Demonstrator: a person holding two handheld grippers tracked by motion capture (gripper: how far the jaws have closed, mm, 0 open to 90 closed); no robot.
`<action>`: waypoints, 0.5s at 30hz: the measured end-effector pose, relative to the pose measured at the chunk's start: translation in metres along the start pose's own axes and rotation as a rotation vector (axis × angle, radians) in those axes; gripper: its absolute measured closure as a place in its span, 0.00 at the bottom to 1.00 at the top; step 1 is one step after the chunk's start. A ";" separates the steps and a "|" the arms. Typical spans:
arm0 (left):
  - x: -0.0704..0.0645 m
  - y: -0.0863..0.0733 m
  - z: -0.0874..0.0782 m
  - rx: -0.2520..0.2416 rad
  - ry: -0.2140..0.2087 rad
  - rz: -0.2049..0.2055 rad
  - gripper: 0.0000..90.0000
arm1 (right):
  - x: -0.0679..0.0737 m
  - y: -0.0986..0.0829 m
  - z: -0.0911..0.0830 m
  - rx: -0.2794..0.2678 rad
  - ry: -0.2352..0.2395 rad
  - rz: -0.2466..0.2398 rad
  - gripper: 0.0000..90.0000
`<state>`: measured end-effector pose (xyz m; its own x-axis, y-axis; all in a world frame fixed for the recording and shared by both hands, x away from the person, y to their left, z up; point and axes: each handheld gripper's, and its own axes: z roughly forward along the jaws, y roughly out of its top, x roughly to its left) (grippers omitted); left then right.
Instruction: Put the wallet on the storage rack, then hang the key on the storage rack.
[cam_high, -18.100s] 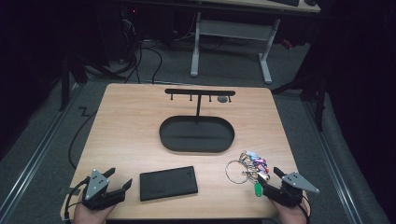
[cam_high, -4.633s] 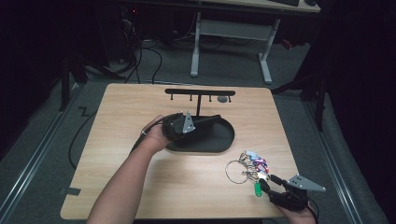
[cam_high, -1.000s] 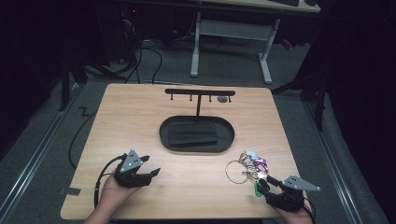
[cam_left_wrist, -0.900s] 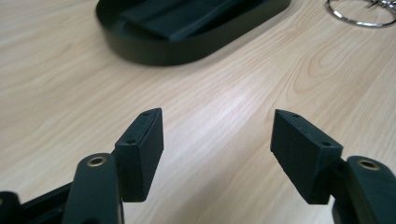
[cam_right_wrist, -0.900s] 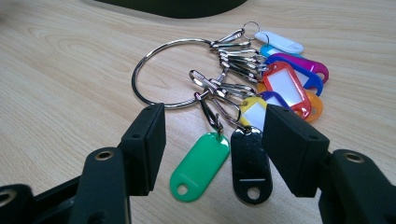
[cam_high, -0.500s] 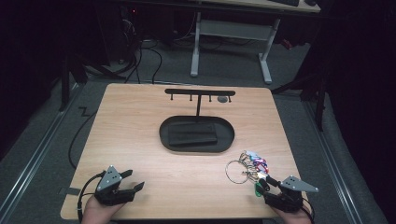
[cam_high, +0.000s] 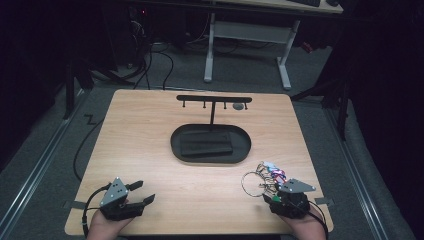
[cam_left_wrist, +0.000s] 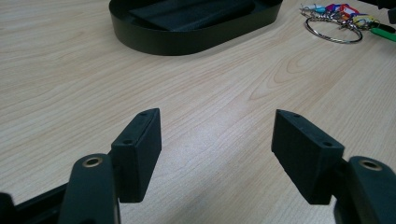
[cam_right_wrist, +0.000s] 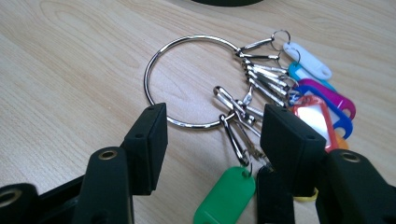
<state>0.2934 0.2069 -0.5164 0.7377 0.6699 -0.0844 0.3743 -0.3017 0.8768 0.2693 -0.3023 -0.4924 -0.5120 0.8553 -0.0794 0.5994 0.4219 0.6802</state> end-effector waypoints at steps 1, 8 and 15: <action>0.000 0.000 0.000 0.000 0.000 0.000 0.37 | 0.000 0.000 0.000 0.000 0.000 0.000 0.47; -0.001 0.001 -0.003 -0.004 -0.011 0.012 0.37 | 0.002 0.030 0.001 0.129 0.016 -0.068 0.47; -0.001 0.000 0.001 0.007 -0.037 0.016 0.37 | 0.005 0.045 0.013 0.233 0.058 -0.117 0.47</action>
<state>0.2932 0.2060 -0.5166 0.7638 0.6394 -0.0877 0.3660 -0.3171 0.8749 0.3017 -0.2756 -0.4714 -0.6168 0.7806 -0.1011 0.6558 0.5807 0.4824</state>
